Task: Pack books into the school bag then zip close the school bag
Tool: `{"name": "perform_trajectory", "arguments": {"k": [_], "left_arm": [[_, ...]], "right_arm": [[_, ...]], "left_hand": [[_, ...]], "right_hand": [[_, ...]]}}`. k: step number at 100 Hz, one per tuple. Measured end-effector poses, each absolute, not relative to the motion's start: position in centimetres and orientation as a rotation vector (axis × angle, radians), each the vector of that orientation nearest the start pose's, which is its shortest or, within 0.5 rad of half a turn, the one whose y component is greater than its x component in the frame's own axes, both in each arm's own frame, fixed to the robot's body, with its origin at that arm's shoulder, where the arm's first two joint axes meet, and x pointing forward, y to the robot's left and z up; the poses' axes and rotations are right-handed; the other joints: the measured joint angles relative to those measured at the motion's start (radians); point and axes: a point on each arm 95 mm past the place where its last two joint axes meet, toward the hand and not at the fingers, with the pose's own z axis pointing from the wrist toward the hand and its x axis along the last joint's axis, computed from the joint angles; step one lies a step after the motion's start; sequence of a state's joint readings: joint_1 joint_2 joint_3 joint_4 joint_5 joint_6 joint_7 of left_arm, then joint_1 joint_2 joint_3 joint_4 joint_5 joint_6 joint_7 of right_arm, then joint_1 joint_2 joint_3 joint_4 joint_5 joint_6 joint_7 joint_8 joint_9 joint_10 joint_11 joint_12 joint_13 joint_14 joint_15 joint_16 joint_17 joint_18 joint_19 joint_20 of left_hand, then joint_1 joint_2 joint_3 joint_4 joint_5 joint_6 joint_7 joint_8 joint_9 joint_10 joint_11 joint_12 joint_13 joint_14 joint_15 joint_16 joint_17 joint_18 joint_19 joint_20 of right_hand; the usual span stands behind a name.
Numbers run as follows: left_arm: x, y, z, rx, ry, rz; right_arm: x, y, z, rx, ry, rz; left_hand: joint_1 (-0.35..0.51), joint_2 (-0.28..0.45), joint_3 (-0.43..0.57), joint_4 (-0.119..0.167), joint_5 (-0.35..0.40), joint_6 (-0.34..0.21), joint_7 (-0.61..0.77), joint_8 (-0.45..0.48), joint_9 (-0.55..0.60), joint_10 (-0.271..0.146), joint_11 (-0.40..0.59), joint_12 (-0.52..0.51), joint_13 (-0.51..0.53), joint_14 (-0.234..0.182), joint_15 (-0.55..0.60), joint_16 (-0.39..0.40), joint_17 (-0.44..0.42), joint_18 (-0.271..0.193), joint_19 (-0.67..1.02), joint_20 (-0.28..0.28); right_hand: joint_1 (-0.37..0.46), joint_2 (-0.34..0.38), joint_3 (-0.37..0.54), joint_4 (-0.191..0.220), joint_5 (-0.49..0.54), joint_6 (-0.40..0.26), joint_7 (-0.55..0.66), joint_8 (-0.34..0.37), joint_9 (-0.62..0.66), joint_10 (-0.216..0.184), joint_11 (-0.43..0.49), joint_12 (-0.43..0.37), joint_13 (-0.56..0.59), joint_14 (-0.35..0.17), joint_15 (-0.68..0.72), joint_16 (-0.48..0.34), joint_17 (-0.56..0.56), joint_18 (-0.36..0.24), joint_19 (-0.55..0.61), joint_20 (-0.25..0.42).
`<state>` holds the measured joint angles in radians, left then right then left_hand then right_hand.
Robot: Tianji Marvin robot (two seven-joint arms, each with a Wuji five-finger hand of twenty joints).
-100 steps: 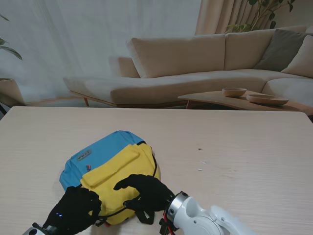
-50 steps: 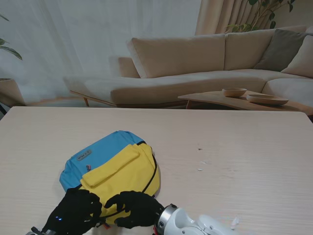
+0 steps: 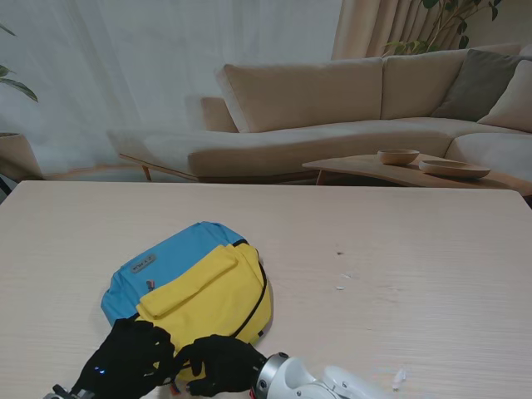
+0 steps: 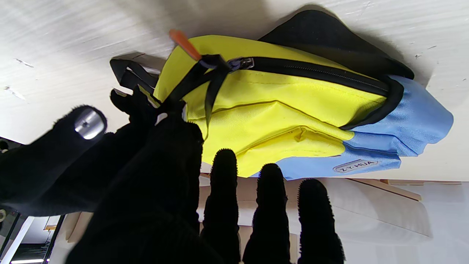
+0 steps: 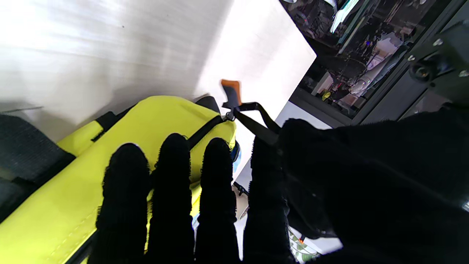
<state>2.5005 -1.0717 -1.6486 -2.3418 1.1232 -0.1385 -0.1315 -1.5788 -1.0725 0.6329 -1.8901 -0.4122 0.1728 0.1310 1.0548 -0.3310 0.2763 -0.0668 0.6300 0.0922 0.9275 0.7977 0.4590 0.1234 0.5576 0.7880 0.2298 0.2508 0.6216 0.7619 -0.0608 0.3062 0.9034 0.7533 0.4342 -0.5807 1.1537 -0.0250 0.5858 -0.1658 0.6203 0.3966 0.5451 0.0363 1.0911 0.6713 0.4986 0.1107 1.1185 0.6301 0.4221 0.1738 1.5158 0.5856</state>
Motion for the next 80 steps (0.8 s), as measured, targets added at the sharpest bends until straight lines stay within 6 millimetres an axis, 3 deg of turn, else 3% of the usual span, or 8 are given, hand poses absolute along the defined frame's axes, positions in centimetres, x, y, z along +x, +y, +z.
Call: {"name": "perform_trajectory", "arguments": {"k": [33,37,44,53,63,69,80], "left_arm": [[18.6,1.7,-27.1,-1.266,1.757,-1.392],[18.6,1.7,-27.2,-1.267,1.757,-1.392],[18.6,1.8,-27.2,-1.267,1.757,-1.392],[18.6,1.8,-27.2,-1.272,1.758,-1.393],[18.6,1.8,-27.2,-1.279,1.754,-1.388],[18.6,1.9,-27.3,-1.299,1.739,-1.377],[18.4,2.2,-27.4,-1.329,1.713,-1.357]], "right_arm": [[23.5,21.8,-34.4,1.821,2.009,1.903],[23.5,22.0,-34.5,1.824,2.004,1.905],[23.5,22.1,-34.6,1.827,1.992,1.911],[23.6,22.4,-34.6,1.83,1.95,1.933],[23.5,22.5,-34.6,1.842,1.934,1.941],[23.5,22.4,-34.7,1.848,1.93,1.94],[23.4,22.3,-34.7,1.858,1.925,1.938]], "left_hand": [[0.0,-0.002,0.0,0.0,0.011,0.006,0.003,0.0,0.0,0.0,0.0,0.009,0.0,0.0,0.0,0.0,0.0,0.0,0.0,0.0],[0.0,-0.001,0.0,0.0,0.011,0.006,0.003,0.0,0.0,0.0,0.0,0.011,0.0,0.0,0.0,0.0,0.0,0.0,0.0,0.0],[0.0,-0.002,0.0,0.0,0.011,0.006,0.003,-0.001,0.0,0.0,0.0,0.011,0.0,0.0,0.0,0.0,0.0,0.0,0.0,0.0],[-0.002,-0.002,-0.001,0.0,0.011,0.002,0.003,-0.001,0.0,0.0,0.0,0.011,0.0,0.0,0.0,0.0,0.0,0.001,0.0,0.0],[-0.014,-0.002,-0.01,-0.001,0.017,-0.017,-0.005,-0.037,0.0,0.0,-0.005,-0.038,0.0,0.0,-0.001,0.0,0.0,0.001,0.0,-0.002],[-0.028,-0.001,-0.01,-0.001,-0.031,-0.057,-0.043,-0.073,-0.02,0.0,-0.051,-0.094,-0.002,0.0,-0.036,0.0,-0.008,0.001,0.0,-0.014],[-0.158,0.019,0.088,-0.001,-0.182,-0.12,-0.324,-0.174,-0.055,-0.002,-0.101,-0.146,-0.025,0.0,-0.091,-0.035,-0.016,0.001,-0.037,-0.016]], "right_hand": [[0.011,-0.039,0.0,-0.028,0.025,-0.011,0.033,0.048,0.063,0.0,0.002,0.011,0.043,0.013,0.023,0.001,0.016,0.008,0.009,0.0],[0.011,-0.066,-0.001,-0.077,0.052,-0.018,0.098,0.033,0.072,0.0,0.004,0.016,0.044,0.015,0.029,0.001,0.025,0.009,0.012,0.001],[0.047,-0.105,-0.002,-0.126,0.121,-0.026,0.245,0.006,0.123,0.0,0.014,0.022,0.084,0.027,0.038,0.001,0.041,0.026,0.021,0.011],[0.047,-0.111,-0.003,-0.151,0.247,-0.023,0.299,0.021,0.185,0.0,0.025,0.03,0.122,0.042,0.047,0.001,0.062,0.055,0.031,0.011],[0.047,-0.094,-0.022,-0.163,0.273,0.001,0.313,0.074,0.204,0.004,0.025,0.04,0.148,0.052,0.048,0.001,0.069,0.068,0.033,0.02],[0.047,-0.088,-0.022,-0.172,0.286,0.02,0.327,0.084,0.206,0.006,0.025,0.041,0.148,0.052,0.048,0.001,0.073,0.068,0.034,0.021],[0.063,-0.087,-0.023,-0.172,0.337,0.012,0.369,0.087,0.211,0.012,0.025,0.041,0.148,0.052,0.048,0.001,0.074,0.077,0.034,0.021]]}}
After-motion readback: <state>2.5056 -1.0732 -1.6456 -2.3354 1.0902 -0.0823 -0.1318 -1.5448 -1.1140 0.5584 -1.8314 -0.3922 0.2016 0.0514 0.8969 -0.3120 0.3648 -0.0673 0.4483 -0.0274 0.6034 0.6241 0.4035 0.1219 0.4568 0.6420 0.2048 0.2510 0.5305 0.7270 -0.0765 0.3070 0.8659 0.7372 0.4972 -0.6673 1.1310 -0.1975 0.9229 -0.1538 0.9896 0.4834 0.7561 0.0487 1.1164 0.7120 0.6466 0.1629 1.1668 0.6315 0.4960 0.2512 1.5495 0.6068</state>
